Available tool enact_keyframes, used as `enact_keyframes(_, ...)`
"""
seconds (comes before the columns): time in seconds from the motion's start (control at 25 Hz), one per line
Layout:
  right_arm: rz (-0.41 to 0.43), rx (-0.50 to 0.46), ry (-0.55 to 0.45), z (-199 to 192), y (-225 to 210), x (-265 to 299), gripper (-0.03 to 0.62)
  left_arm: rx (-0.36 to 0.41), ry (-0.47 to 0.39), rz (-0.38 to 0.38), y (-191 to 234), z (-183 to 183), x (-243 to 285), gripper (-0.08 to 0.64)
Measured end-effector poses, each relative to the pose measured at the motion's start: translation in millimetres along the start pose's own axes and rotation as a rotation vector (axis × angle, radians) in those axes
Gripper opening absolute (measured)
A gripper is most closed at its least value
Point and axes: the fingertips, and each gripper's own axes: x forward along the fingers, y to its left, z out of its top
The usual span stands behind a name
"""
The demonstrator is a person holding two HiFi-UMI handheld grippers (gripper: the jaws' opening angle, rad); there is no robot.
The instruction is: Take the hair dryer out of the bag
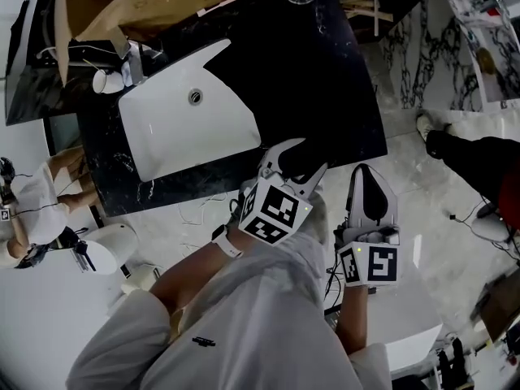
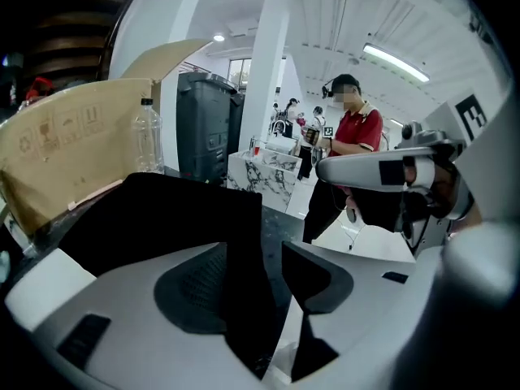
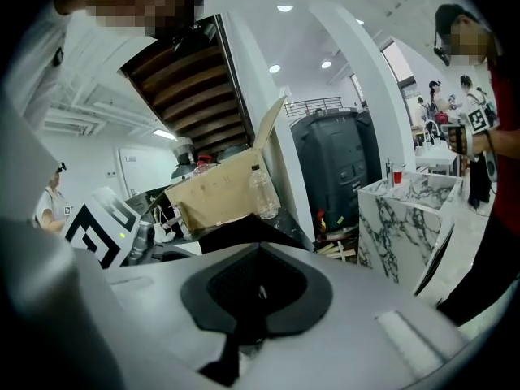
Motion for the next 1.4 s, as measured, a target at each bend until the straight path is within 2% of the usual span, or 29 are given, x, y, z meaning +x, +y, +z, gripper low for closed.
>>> enact_keyframes(0.16, -0.004, 0.019, 0.007, -6.0, -7.8, 0.9, 0.011, 0.006, 0.054, 0.072, 10.7, -11.0, 12.1, 0.205)
enact_keyframes(0.2, -0.004, 0.024, 0.009, -7.7, -9.4, 1.2, 0.011, -0.002, 0.067, 0.109, 16.5, -13.5, 13.5, 0.153)
enact_keyframes(0.24, -0.003, 0.028, 0.011, -9.3, -10.8, 1.6, 0.011, -0.017, 0.073, 0.143, 22.4, -15.0, 14.1, 0.069)
enact_keyframes(0.28, 0.000, 0.031, 0.013, -10.8, -12.0, 2.1, 0.011, -0.041, 0.072, 0.162, 26.6, -15.5, 14.5, 0.028)
enact_keyframes(0.4, 0.008, 0.039, 0.020, -14.9, -14.4, 2.9, 0.011, -0.124, 0.050, 0.153, 30.3, -12.4, 13.9, 0.025)
enact_keyframes(0.64, 0.027, 0.039, 0.033, -18.7, -13.7, 3.5, 0.011, -0.168, 0.029, 0.146, 32.3, -5.9, 7.2, 0.023)
enact_keyframes(0.84, 0.139, -0.079, 0.119, -35.9, 0.7, 15.1, 0.012, -0.205, -0.009, 0.168, 40.7, 5.9, 0.4, 0.023)
enact_keyframes(0.96, 0.156, -0.051, 0.126, -39.4, -0.3, 22.0, 0.013, -0.233, -0.035, 0.176, 48.8, 13.9, -4.4, 0.023)
enact_keyframes(1.16, 0.181, -0.051, 0.143, -40.4, 0.3, 35.5, 0.084, -0.258, -0.074, 0.196, 62.6, 25.1, -11.6, 0.023)
enact_keyframes(1.4, 0.226, -0.135, 0.191, -43.3, 10.9, 52.9, 0.124, -0.281, -0.098, 0.241, 84.0, 32.2, -19.2, 0.023)
